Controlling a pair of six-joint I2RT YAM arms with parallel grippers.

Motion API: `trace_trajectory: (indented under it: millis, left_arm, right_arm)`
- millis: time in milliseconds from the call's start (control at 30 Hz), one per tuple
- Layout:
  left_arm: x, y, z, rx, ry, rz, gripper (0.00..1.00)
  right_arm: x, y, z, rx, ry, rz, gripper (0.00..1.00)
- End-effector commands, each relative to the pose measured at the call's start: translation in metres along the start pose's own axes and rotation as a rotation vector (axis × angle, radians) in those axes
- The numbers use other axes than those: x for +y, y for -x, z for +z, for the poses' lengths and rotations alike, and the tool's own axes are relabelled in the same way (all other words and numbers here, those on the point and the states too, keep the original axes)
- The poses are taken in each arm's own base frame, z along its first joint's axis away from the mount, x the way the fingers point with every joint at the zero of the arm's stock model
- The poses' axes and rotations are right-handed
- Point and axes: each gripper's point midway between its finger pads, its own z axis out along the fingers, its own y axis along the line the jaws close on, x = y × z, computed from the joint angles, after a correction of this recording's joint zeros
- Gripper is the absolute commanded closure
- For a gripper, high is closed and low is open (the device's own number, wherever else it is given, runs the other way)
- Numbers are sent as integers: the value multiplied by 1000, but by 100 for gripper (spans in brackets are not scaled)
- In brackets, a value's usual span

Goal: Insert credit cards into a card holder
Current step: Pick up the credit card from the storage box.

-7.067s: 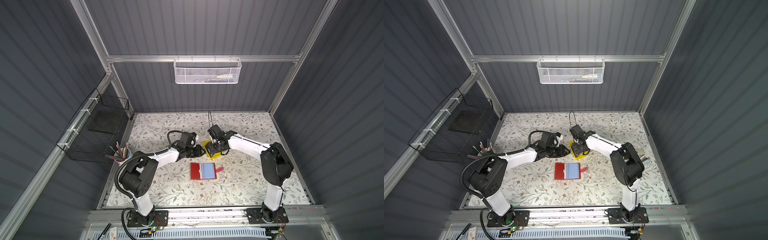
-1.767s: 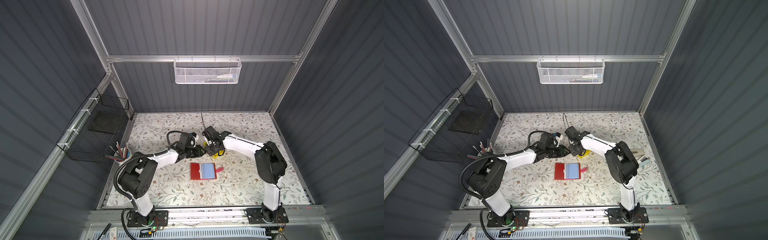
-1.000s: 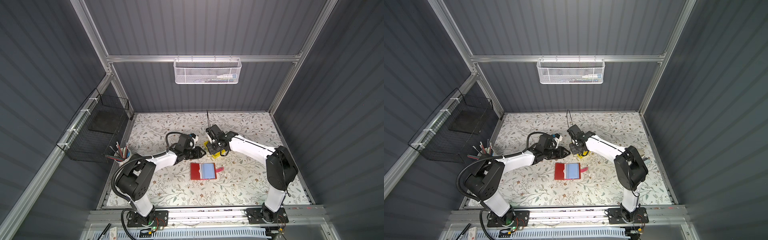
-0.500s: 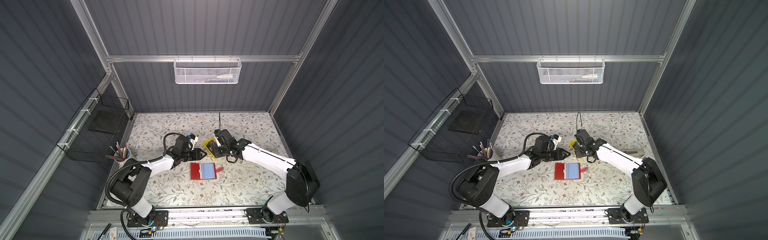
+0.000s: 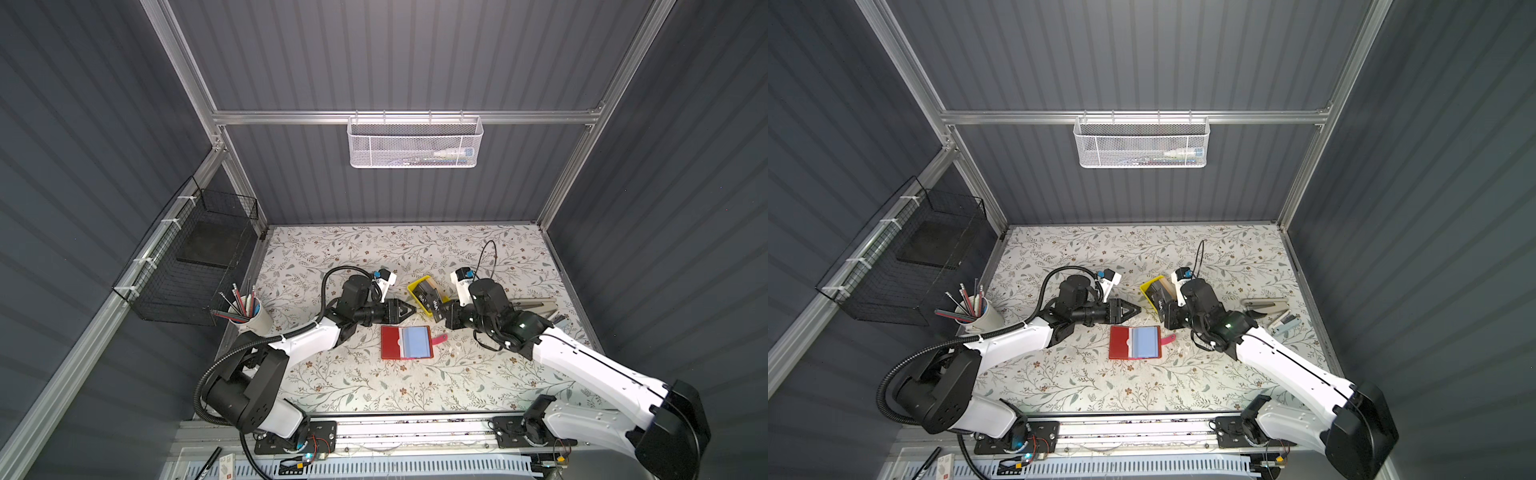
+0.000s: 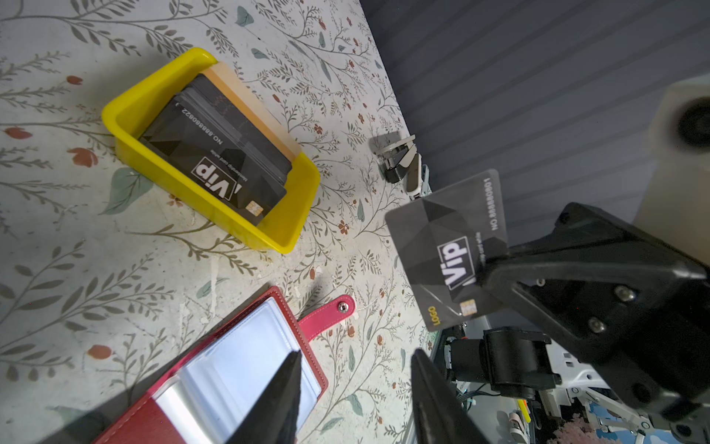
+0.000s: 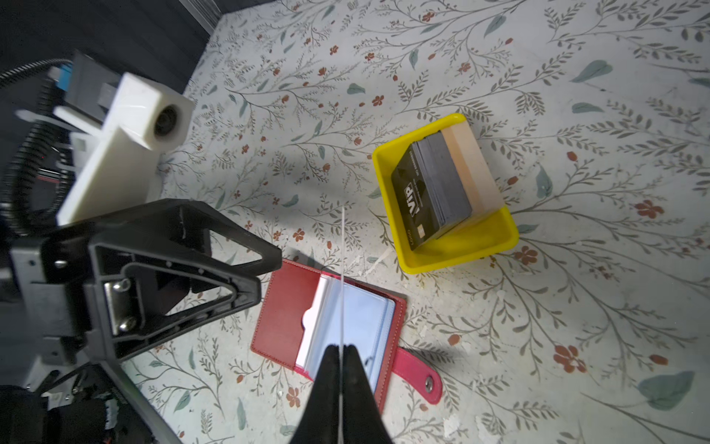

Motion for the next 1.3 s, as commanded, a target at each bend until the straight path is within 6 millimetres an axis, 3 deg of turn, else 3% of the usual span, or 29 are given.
trace_trajectory:
  millis: [0,267,533,1067,1267]
  left_arm:
    - [-12,0,-6,-8,-57,1,53]
    - [-27,-8,-16,-28,-142,-7,52]
    - [-30,-10,-19,-26,-154,-16,52]
    - [-46,-6,-14,7,-210,30,55]
    - [-56,-6,-15,32,-257,48,60]
  right_arm:
    - [16,0,-7,-42,133,64,93]
    - [24,-14,-22,-48,337,190,91]
    - [23,-23,-29,-46,394,241,90]
    - [46,-20,-38,-29,540,244,90]
    - [45,-16,-36,-28,559,268,90]
